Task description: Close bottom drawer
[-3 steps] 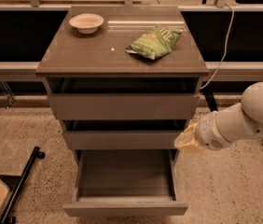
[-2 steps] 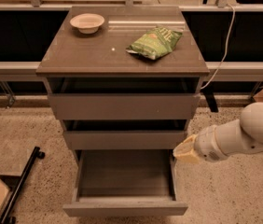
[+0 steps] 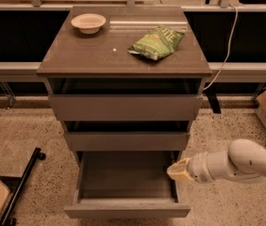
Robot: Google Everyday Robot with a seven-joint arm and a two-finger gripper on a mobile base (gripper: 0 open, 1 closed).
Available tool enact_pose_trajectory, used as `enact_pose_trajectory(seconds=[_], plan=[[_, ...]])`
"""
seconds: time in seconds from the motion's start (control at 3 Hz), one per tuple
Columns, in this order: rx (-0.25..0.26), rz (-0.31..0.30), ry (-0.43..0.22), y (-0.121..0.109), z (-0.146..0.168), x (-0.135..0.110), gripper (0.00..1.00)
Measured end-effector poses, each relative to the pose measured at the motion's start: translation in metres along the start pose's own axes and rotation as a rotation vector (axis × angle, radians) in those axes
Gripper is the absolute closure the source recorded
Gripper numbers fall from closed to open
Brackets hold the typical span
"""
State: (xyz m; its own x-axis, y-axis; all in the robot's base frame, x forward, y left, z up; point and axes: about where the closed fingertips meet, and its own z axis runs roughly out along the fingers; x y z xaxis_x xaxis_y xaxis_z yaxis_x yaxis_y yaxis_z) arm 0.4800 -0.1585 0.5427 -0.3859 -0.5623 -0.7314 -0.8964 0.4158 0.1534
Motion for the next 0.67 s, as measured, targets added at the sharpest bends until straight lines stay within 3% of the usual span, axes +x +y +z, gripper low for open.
enact_pose_trajectory(seconds=[0.33,0.67], plan=[[-0.049,0.046,-0.006,0.008,0.028,0.024,1.0],[-0.062,0.061,0.039,0.011,0.057,0.036,1.0]])
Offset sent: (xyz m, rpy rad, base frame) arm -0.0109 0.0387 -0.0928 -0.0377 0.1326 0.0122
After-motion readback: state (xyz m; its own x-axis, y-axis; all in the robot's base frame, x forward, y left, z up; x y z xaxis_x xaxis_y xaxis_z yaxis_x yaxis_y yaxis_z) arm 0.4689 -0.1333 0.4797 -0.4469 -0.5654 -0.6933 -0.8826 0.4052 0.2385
